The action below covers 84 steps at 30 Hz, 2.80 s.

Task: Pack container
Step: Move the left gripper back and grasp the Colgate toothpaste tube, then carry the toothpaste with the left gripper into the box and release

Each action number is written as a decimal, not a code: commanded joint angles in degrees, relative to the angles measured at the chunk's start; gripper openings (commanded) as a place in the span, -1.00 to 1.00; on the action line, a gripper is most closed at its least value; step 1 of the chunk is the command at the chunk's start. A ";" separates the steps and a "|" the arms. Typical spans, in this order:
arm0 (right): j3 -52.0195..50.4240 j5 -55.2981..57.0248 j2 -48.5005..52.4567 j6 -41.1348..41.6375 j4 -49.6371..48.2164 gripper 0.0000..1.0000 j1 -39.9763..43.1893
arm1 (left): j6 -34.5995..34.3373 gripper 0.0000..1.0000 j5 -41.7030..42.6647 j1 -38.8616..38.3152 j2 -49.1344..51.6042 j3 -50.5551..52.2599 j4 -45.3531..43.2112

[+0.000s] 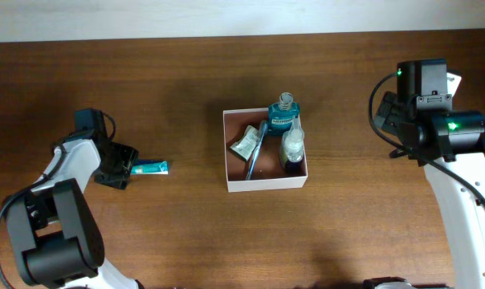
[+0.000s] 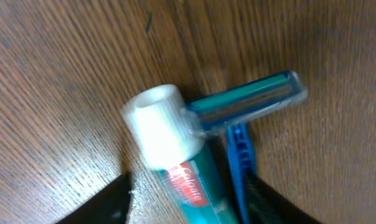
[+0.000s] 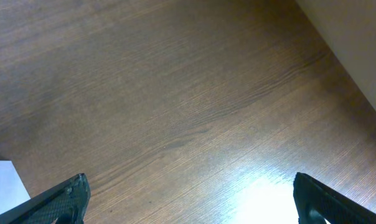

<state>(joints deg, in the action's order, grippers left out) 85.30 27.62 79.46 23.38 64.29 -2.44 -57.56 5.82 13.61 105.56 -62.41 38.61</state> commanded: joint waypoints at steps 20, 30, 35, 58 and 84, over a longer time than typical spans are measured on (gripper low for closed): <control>0.52 0.94 0.02 0.04 -0.15 0.97 0.26 | 20.15 -0.19 10.40 0.44 1.25 0.61 -8.70; 0.52 0.94 0.02 0.04 -0.17 0.97 0.26 | 32.00 -0.19 9.64 0.28 1.25 0.61 -12.04; 0.52 0.94 0.02 0.04 -0.17 0.97 0.26 | 32.00 -0.19 9.64 0.24 1.25 0.61 -11.19; 0.52 0.94 0.02 0.04 -0.17 0.97 0.26 | 31.93 -0.54 1.81 -3.34 1.27 0.61 -6.64; 0.52 0.92 0.02 0.04 -0.15 0.97 0.26 | 31.74 -0.66 0.79 -11.69 -22.49 -2.08 -5.60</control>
<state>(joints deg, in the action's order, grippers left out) 85.30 27.62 79.46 23.35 64.29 -2.44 -26.35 2.92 7.33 87.57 -62.85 34.81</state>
